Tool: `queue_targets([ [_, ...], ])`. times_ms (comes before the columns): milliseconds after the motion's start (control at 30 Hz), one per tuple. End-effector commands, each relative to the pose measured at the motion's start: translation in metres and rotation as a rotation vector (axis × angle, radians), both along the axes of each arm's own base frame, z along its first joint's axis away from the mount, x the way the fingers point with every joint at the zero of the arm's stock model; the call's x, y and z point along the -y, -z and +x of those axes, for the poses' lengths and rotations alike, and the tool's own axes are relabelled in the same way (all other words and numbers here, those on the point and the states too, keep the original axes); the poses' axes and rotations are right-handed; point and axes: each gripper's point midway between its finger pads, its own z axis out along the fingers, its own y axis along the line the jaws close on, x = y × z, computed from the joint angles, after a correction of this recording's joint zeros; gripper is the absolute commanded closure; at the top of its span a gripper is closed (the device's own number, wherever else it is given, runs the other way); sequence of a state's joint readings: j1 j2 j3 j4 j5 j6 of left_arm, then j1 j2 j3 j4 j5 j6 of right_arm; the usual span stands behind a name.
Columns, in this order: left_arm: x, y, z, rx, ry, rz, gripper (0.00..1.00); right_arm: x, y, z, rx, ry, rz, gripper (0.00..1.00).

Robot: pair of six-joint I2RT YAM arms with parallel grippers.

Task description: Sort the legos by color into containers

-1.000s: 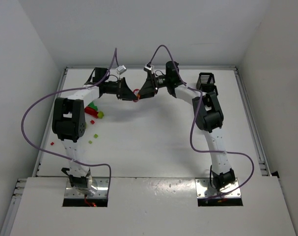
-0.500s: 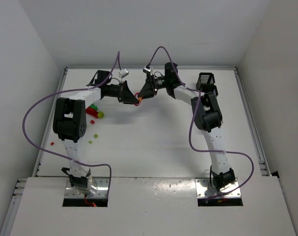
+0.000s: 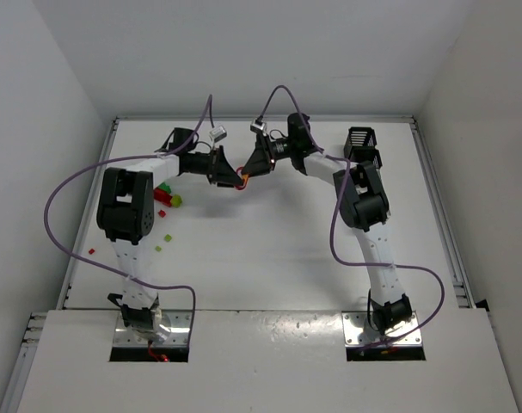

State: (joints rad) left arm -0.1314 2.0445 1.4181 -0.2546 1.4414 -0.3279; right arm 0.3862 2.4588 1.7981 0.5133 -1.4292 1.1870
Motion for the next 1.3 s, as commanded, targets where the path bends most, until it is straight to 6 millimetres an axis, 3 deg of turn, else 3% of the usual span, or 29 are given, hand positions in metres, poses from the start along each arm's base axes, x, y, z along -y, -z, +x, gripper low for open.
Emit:
queue_targets([
  [0,0.003,0.015,0.002,0.025,0.023,-0.01,0.64,-0.003,-0.013,-0.003,0.021,-0.001,0.009,1.0],
  [333,-0.008,0.052,0.012,-0.026,-0.025,0.034,0.54,0.001,0.019,-0.003,-0.124,0.018,-0.05,1.0],
  [467,-0.008,0.05,0.015,-0.024,-0.02,0.026,0.49,0.003,0.027,-0.006,-0.163,0.009,-0.064,1.0],
  [767,-0.014,0.043,0.021,0.001,-0.026,0.007,0.2,0.011,0.038,-0.013,-0.213,-0.001,-0.078,1.0],
  [1067,-0.025,0.04,0.018,-0.005,-0.035,-0.013,0.12,0.012,0.035,-0.015,-0.205,-0.01,-0.073,1.0],
  [1267,-0.049,0.031,0.019,0.034,-0.093,0.009,0.12,0.028,0.013,-0.014,-0.173,0.002,-0.053,1.0],
])
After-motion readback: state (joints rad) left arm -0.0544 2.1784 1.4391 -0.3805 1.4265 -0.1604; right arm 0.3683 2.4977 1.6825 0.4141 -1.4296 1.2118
